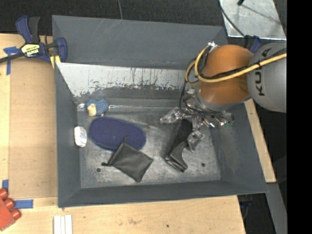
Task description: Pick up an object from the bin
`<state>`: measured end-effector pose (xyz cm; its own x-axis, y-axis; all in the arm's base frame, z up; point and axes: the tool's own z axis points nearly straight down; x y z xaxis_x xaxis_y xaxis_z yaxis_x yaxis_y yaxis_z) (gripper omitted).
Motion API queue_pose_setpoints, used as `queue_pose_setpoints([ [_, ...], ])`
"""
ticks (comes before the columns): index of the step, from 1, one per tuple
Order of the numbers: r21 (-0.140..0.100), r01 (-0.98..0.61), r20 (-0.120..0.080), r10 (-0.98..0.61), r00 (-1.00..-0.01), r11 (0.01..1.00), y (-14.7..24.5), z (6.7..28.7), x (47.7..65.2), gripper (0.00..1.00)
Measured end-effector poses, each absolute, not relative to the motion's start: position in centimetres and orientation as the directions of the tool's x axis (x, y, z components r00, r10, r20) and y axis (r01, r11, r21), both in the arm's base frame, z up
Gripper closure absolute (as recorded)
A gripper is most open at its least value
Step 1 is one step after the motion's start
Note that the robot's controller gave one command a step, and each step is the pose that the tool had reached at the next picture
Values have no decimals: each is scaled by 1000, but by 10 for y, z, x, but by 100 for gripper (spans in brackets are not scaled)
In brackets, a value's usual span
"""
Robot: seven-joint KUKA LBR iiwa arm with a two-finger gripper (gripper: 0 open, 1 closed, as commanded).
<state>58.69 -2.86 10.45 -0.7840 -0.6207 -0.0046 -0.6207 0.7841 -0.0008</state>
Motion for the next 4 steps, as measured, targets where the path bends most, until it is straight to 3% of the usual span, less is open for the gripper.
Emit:
queue_pose_setpoints([
  [2,-6,-938,-7,-938,-346,346,-33,95,586,0],
  [3,-11,-996,-4,-996,-86,86,-37,93,590,0],
  [4,-12,-996,-5,-996,-88,88,-37,95,591,100],
])
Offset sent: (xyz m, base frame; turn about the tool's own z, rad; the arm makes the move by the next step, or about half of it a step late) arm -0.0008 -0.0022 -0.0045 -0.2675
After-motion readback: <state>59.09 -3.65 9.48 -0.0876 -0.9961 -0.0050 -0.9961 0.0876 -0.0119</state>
